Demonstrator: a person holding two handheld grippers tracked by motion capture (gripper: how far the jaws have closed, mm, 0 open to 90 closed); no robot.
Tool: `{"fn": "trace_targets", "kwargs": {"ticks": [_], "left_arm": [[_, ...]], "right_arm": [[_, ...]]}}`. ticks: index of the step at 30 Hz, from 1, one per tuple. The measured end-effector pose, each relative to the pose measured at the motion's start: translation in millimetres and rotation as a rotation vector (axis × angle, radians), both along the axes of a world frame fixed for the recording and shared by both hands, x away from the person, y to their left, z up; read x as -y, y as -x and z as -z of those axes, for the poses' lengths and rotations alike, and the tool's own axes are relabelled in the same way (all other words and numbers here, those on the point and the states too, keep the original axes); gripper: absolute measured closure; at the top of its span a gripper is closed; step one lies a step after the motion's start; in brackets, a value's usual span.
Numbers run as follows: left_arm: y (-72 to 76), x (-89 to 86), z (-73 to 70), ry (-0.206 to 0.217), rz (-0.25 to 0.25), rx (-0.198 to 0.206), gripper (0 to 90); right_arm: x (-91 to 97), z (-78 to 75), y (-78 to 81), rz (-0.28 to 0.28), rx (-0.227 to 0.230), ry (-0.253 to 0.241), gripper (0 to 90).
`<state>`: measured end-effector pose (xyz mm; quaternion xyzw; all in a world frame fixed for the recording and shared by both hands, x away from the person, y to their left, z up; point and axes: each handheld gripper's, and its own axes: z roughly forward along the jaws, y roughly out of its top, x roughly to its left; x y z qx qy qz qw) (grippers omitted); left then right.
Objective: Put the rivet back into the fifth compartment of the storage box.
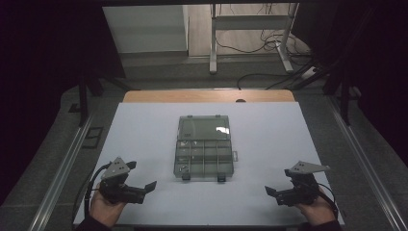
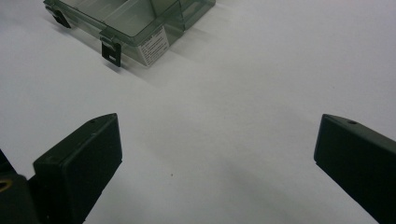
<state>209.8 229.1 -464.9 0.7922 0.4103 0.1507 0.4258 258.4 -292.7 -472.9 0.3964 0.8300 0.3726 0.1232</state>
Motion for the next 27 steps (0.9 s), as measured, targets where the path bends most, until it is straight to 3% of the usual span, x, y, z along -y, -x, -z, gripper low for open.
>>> {"fn": "trace_targets", "kwargs": {"ticks": [16,27], "left_arm": [[14.6,-13.1,13.4,-0.044,-0.037,0.000,0.0],[17.7,-17.2,20.4,-0.053,-0.043,-0.047,0.0]], "right_arm": [[0.3,0.1,0.0,0.002,0.001,0.000,0.6],[0.2,0.2,-0.1,0.001,-0.001,0.001,0.6]]}}
